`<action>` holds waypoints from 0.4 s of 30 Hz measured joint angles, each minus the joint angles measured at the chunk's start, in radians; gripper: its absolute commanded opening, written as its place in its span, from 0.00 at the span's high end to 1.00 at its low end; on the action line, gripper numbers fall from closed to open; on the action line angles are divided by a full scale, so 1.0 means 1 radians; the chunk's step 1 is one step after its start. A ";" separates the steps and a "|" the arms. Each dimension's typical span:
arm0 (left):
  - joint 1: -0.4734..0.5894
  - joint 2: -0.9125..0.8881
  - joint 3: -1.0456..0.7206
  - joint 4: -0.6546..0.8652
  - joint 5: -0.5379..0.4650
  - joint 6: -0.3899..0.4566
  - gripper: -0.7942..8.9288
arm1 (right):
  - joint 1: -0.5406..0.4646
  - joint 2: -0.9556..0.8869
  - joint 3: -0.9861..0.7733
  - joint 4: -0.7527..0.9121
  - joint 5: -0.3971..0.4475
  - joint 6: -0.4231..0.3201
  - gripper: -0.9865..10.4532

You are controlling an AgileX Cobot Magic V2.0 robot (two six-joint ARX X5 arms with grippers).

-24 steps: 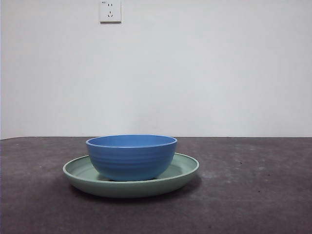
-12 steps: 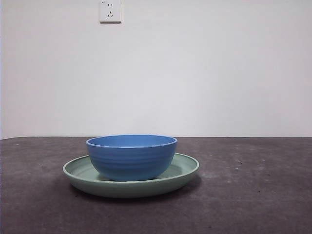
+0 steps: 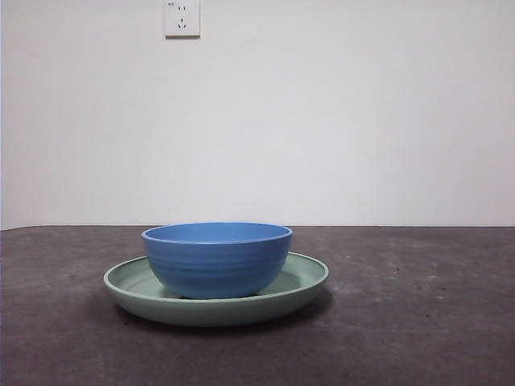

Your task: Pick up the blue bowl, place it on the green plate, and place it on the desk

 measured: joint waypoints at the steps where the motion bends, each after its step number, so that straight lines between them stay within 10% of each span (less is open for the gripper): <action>1: 0.000 0.000 0.000 0.000 0.000 0.000 0.87 | -0.029 -0.031 -0.065 0.077 0.010 -0.024 0.89; 12: 0.000 0.000 0.000 0.000 0.000 0.000 0.87 | -0.201 -0.276 -0.774 0.837 0.026 -0.106 0.89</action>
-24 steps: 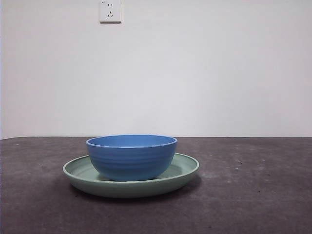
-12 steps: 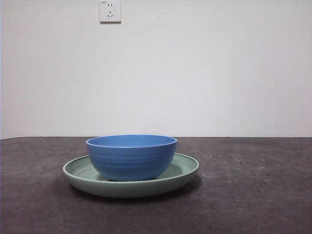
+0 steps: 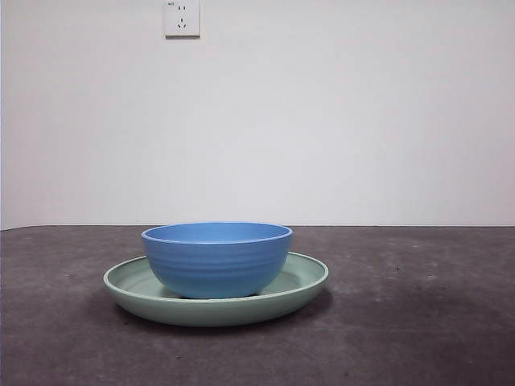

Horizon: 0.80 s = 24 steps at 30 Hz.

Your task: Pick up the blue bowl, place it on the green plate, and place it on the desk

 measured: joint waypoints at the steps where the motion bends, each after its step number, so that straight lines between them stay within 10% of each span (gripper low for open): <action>1: 0.000 0.000 0.000 0.000 0.000 0.000 0.87 | -0.004 -0.010 -0.027 0.021 0.005 -0.007 0.89; 12: 0.000 0.000 0.000 0.000 0.000 0.000 0.87 | -0.005 -0.091 -0.114 0.014 0.177 -0.012 0.89; 24: 0.000 0.000 0.000 0.000 0.000 0.000 0.87 | -0.002 -0.139 -0.113 -0.130 0.171 0.040 0.89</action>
